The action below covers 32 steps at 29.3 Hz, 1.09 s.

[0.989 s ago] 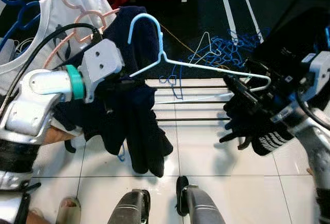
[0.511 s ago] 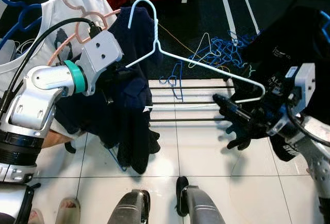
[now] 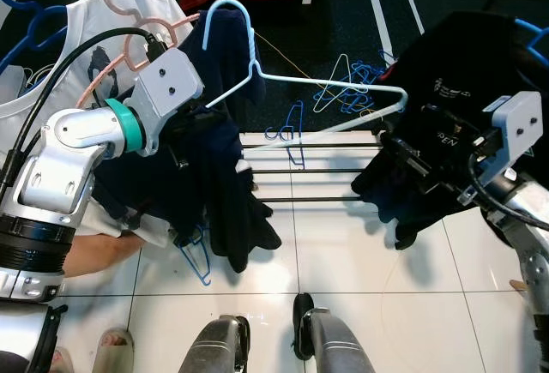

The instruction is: Hang hanger

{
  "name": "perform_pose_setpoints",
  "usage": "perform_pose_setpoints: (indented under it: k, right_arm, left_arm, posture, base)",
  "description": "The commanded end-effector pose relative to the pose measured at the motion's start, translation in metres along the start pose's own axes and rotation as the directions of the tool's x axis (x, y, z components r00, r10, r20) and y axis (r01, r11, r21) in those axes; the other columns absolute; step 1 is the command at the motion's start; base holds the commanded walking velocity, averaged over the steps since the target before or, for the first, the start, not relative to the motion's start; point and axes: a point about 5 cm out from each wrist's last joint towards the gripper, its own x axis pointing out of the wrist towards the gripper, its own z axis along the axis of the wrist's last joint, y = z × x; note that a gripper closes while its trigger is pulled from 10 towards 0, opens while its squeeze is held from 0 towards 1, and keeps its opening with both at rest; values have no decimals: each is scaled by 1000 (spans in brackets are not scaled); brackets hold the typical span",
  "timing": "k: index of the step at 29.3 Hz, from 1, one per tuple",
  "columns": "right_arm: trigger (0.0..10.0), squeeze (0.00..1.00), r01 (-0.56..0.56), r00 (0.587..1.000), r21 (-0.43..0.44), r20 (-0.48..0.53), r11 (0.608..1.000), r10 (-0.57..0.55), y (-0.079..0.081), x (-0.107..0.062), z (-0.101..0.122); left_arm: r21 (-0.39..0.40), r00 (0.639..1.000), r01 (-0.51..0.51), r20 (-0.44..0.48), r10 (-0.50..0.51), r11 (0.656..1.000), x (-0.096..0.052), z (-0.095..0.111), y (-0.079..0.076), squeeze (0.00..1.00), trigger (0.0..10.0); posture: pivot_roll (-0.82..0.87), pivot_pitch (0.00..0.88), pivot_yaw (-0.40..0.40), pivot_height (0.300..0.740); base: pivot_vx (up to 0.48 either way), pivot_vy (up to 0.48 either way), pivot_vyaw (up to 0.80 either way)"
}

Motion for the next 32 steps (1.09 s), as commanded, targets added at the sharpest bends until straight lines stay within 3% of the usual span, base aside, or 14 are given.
perform_pose_setpoints:
  k: [1,4,12,15,17,18,20,21,22,23,25,27,30,32]
  right_arm:
    - [10000,0,-64,998,25,-1,998,64,7,-4,2]
    - [10000,0,-319,943,101,-65,942,327,42,-13,-2]
    - [10000,0,-357,926,103,-89,928,366,60,-6,-13]
    - [10000,0,-225,958,128,-152,966,244,54,-4,-45]
    - [10000,0,-192,962,144,-167,971,215,52,-4,-51]
    - [10000,0,-65,980,166,-177,984,95,44,-2,-64]
    - [10000,0,62,983,190,-183,980,-27,37,-2,-76]
    - [10000,0,145,976,207,-191,968,-105,33,-2,-85]
    - [10000,0,260,960,284,-179,923,-216,28,-2,-93]
    - [10000,0,260,960,284,-179,923,-216,28,-2,-93]
    - [10000,0,361,932,402,-164,841,-322,27,-2,-102]
    - [10000,0,361,932,402,-164,841,-322,27,-2,-102]
    - [10000,0,407,905,547,-136,731,-402,28,6,-108]
    - [10000,0,401,904,574,-125,714,-408,31,15,-110]
  left_arm:
    - [28,999,-36,2,36,999,-1,2,5,0,10000]
    - [19,995,-98,-4,98,995,3,1,11,0,10000]
    - [1,992,-129,13,129,992,6,3,12,0,10000]
    - [-37,992,-99,78,101,994,4,14,10,0,10000]
    - [-43,991,-93,94,96,995,4,17,10,0,10000]
    - [-41,989,-58,132,63,997,0,24,8,0,10000]
    - [-38,986,-14,168,20,999,-5,32,5,0,10000]
    - [-33,981,17,192,-11,999,-9,37,2,0,10000]
    - [-29,975,43,218,-36,999,-14,43,0,0,10000]
    - [-29,975,43,218,-36,999,-14,43,0,0,10000]
    - [-29,967,65,248,-56,997,-20,51,-3,0,10000]
    - [-29,967,65,248,-56,997,-20,51,-3,0,10000]
    - [-43,950,85,305,-68,995,-21,63,-9,0,10000]
    - [-42,947,98,312,-80,994,-19,65,-16,0,10000]
  posture:
    - [-36,179,68,740]
    - [-40,182,67,740]
    - [-41,182,68,740]
    - [-41,182,63,740]
    - [-41,182,63,740]
    - [-37,182,62,740]
    - [-31,182,63,740]
    - [-31,182,63,740]
    - [-26,180,65,740]
    - [-26,180,65,740]
    - [-18,181,67,740]
    - [-18,181,67,740]
    - [-18,177,69,740]
    - [-18,176,70,740]
  base:
    - [0,0,0]
    - [0,0,0]
    - [0,0,0]
    - [0,0,0]
    - [0,0,0]
    - [0,0,0]
    - [0,0,0]
    - [0,0,0]
    - [0,0,0]
    - [0,0,0]
    - [0,0,0]
    - [0,0,0]
    - [0,0,0]
    - [0,0,0]
